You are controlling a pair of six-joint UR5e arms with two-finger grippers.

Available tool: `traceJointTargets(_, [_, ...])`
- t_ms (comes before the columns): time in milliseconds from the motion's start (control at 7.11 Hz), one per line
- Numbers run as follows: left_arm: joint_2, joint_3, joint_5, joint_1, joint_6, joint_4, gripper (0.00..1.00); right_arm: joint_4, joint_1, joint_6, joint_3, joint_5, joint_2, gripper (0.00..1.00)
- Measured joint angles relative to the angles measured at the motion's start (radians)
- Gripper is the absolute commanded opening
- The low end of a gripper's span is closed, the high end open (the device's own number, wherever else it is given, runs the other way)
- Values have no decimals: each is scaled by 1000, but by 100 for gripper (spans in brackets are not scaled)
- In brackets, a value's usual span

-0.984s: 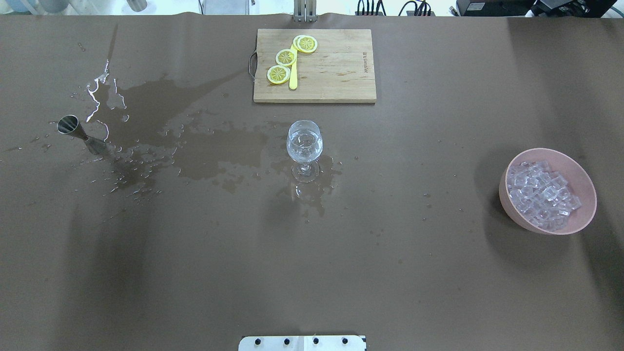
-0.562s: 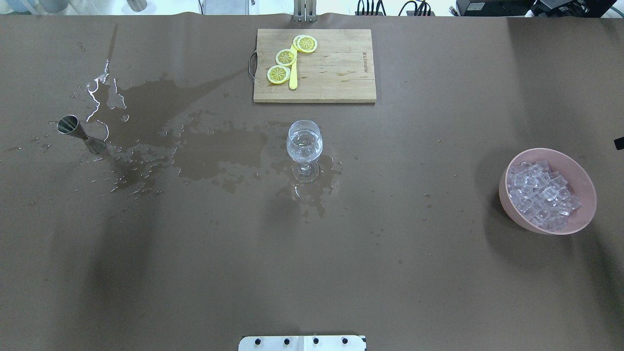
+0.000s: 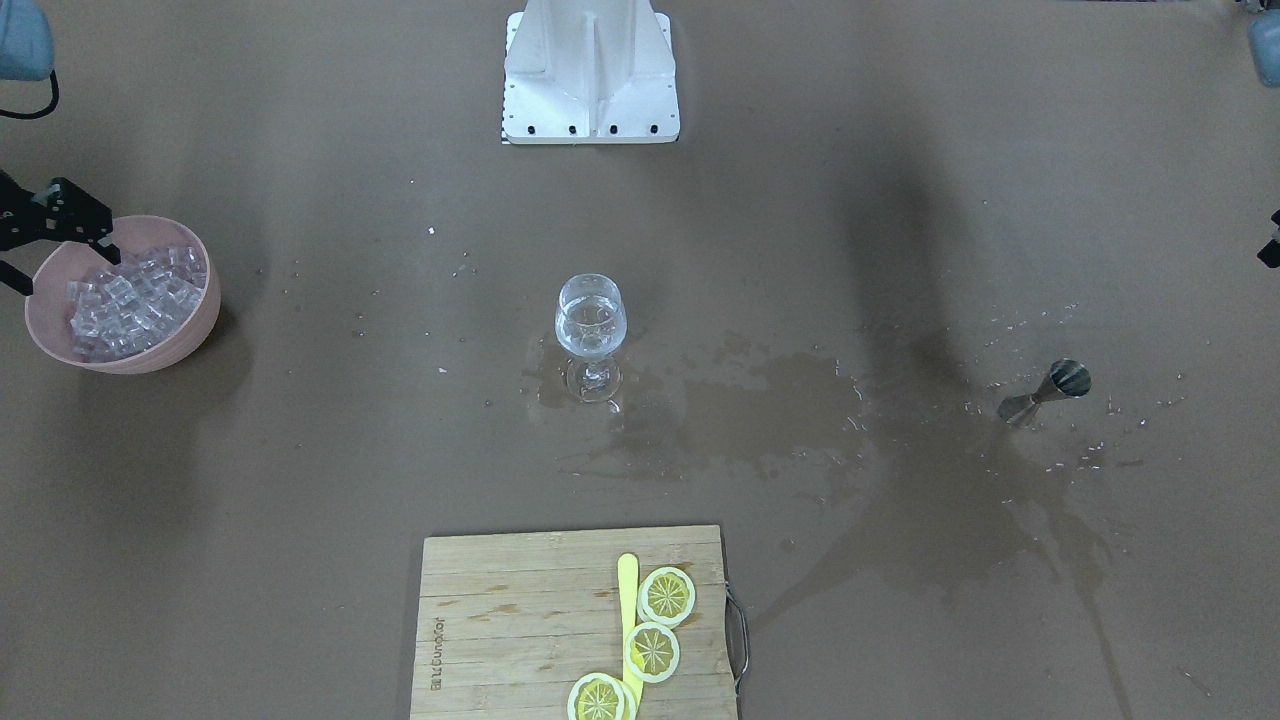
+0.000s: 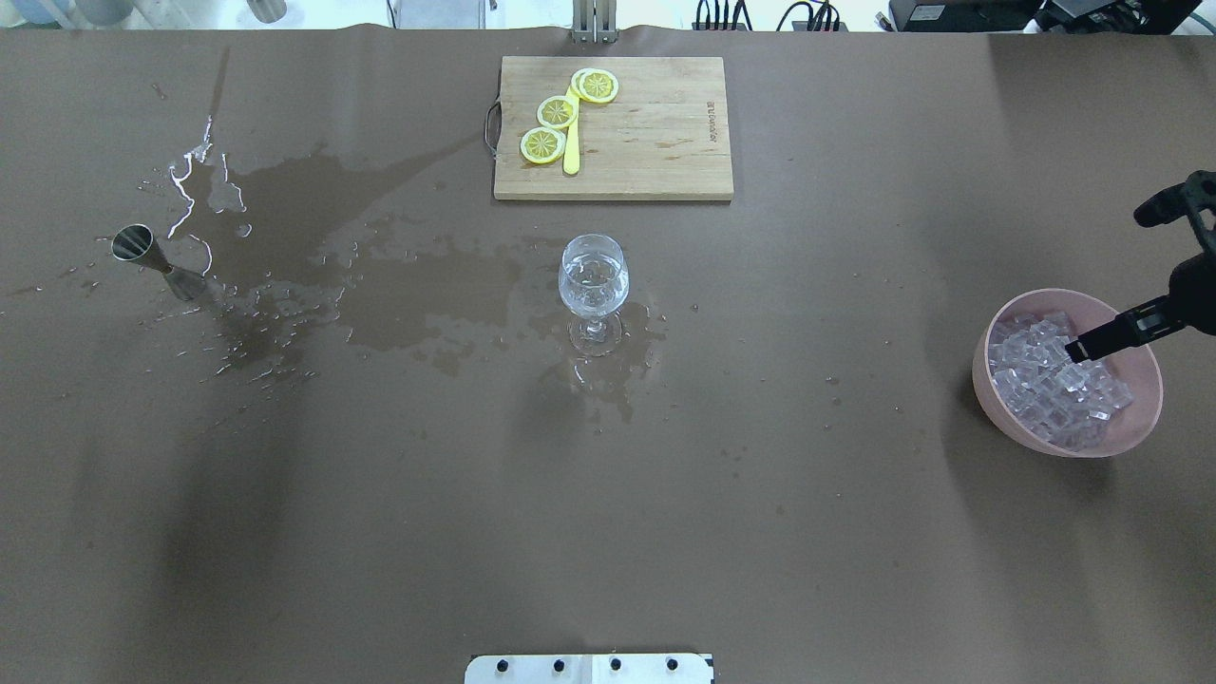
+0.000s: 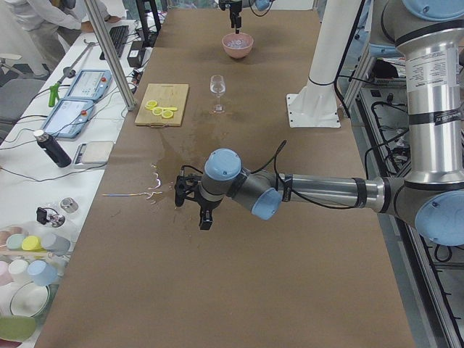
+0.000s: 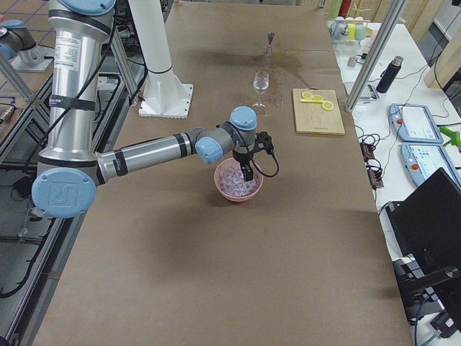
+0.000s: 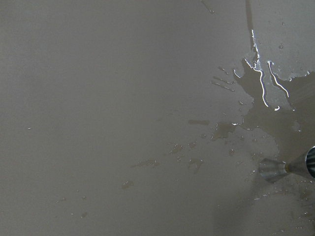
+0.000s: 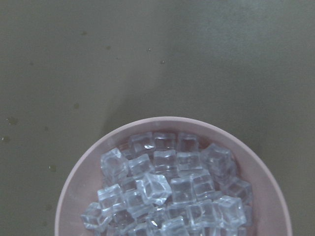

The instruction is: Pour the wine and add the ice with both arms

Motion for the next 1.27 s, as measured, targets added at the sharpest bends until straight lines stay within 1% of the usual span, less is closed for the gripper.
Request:
traceJointTargets(141, [-2, -1, 3, 0, -2, -1, 98, 0, -43, -5, 3, -30, -1, 83])
traceJointTargets(562, [-4, -3, 4, -1, -5, -2, 98, -2, -98, -24, -5, -66, -10, 78])
traceJointTargets(843, [-4, -4, 4, -2, -7, -2, 98, -8, -115, -36, -12, -89, -13, 73])
traceJointTargets(1265, [-4, -10, 6, -4, -8, -4, 98, -13, -122, -40, -17, -102, -15, 70])
